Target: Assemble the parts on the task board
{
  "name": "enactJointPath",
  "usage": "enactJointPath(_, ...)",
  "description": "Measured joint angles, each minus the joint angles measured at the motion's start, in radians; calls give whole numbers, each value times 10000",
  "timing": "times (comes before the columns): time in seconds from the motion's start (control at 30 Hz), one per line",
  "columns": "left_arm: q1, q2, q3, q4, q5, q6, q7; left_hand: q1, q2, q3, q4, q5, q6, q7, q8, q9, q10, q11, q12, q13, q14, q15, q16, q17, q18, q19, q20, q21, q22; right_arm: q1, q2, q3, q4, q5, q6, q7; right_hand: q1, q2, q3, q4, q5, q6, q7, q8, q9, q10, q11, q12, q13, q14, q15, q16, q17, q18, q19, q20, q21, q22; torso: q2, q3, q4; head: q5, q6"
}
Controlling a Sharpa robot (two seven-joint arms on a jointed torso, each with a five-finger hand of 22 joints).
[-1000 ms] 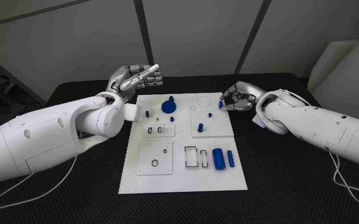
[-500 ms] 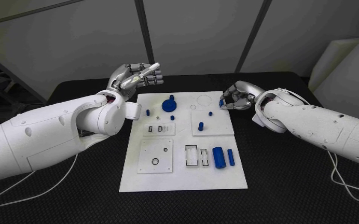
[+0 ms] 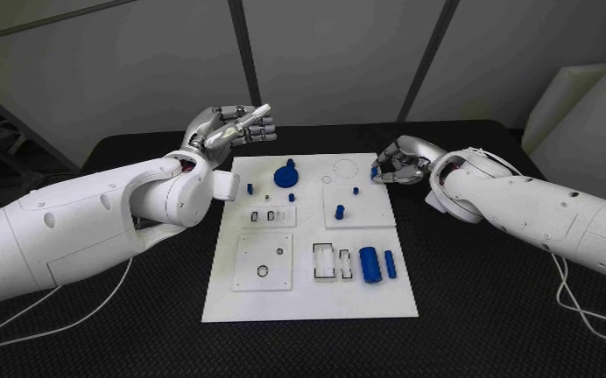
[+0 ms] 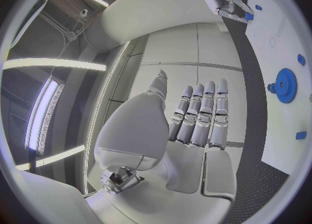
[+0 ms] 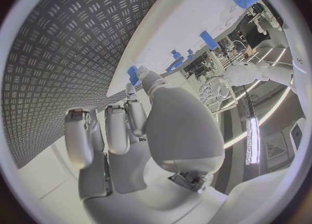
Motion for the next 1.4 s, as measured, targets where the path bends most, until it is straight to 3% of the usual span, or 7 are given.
enactJointPath(0.63,0,-8,1,4,4,2,-3,0,0,-29,-28,0,0,0,0,0,0,0,-47,0,0,0,2,0,-1,-37,37,0,2,0,161,2,-129,-89,159,-162,-6,98,28,28,38,175,-37,0,21,74,1,84,0,-35,-40,54,-2,0,-38,-37,0,-1,-7,9,-4,48,-35)
enactJointPath(1.13,1,-7,1,-3,5,3,-6,0,0,-28,-28,0,0,0,0,1,0,0,-47,0,0,0,4,0,0,-36,36,0,3,0,237,3,-160,-124,113,-300,16,517,296,-79,129,1021,-266,241,245,145,-148,182,0,2,-220,104,-3,1,-30,-173,0,-1,-7,10,-7,34,-57)
enactJointPath(1.23,1,-14,1,-3,5,4,-7,0,0,-28,-28,0,0,0,0,1,0,0,-47,0,0,0,4,0,0,-36,36,0,3,-1,186,3,-61,-127,-9,-301,64,570,330,-115,148,1022,-265,271,249,178,-180,222,0,2,-220,104,-3,1,-36,-178,0,-1,-11,10,-7,33,-57)
enactJointPath(1.4,1,-35,1,0,5,5,-11,0,0,-28,-28,0,0,0,0,1,0,0,-47,0,0,0,4,0,0,-36,36,0,3,-3,-114,3,502,-127,-319,-337,103,634,368,-155,213,1023,-265,269,250,214,-216,232,0,2,-220,140,-3,1,-36,-178,0,-1,-18,11,-5,37,-56)
